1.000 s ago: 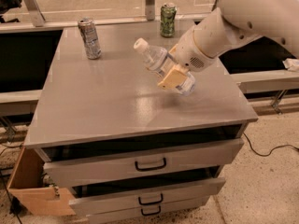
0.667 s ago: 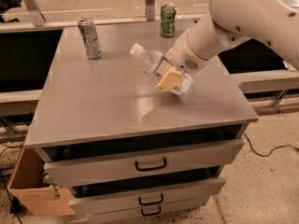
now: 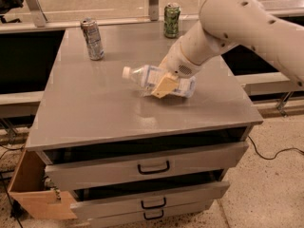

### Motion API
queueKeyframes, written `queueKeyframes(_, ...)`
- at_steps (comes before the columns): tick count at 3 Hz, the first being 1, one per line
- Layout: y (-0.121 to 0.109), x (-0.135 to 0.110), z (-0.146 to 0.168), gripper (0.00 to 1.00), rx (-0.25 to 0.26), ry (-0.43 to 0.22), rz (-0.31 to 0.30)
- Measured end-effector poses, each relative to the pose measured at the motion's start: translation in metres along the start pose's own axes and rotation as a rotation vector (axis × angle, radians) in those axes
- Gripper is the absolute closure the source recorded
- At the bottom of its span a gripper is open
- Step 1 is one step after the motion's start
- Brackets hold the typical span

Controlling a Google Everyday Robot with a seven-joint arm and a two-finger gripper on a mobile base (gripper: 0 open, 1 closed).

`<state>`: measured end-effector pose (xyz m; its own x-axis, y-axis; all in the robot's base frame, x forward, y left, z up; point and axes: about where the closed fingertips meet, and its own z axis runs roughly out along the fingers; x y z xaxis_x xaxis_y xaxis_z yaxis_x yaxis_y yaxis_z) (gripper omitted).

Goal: Knock blue plastic bottle over

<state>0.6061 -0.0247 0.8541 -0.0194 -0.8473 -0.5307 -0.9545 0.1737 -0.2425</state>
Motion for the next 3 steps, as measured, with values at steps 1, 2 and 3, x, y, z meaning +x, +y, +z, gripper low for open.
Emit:
queueKeyframes(1,0.002,-0.003,0.014,0.09,-0.019,-0.001,0.001)
queueKeyframes(2,0.002,-0.004,0.015,0.0,-0.023,-0.008,0.005)
queueKeyframes(3,-0.001,-0.006,0.001,0.0,-0.017,-0.04,0.008)
